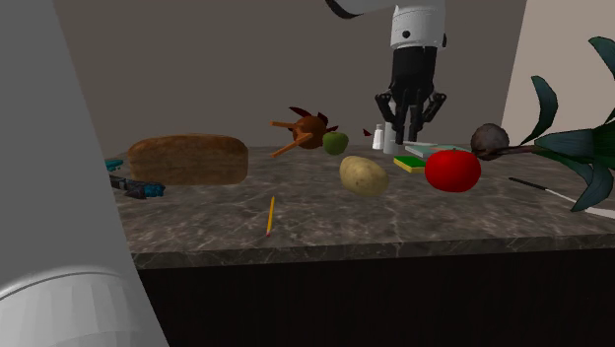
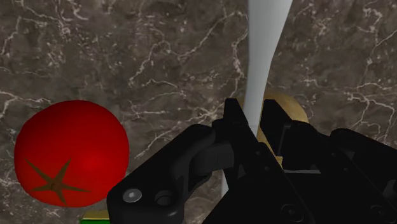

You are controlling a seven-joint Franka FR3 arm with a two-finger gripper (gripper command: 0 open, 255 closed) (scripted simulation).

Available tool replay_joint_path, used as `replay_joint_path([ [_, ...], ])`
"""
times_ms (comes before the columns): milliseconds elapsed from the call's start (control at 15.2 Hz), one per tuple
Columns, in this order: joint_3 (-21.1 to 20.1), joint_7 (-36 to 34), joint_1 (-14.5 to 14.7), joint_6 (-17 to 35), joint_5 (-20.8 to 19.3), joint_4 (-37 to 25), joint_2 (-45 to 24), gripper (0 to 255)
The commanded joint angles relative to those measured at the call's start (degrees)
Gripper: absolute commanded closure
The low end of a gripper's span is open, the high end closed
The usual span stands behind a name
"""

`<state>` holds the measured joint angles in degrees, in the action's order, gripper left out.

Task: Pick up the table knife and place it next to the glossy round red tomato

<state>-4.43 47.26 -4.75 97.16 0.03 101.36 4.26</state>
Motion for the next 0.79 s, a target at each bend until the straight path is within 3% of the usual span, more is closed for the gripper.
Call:
replay_joint_path([
  [0, 0.0, 0.1, 0.0, 1.5, 0.0, 1.5, 0.1, 255],
  [726, 0.0, 0.0, 0.0, 10.0, 0.0, 9.9, 0.0, 255],
])
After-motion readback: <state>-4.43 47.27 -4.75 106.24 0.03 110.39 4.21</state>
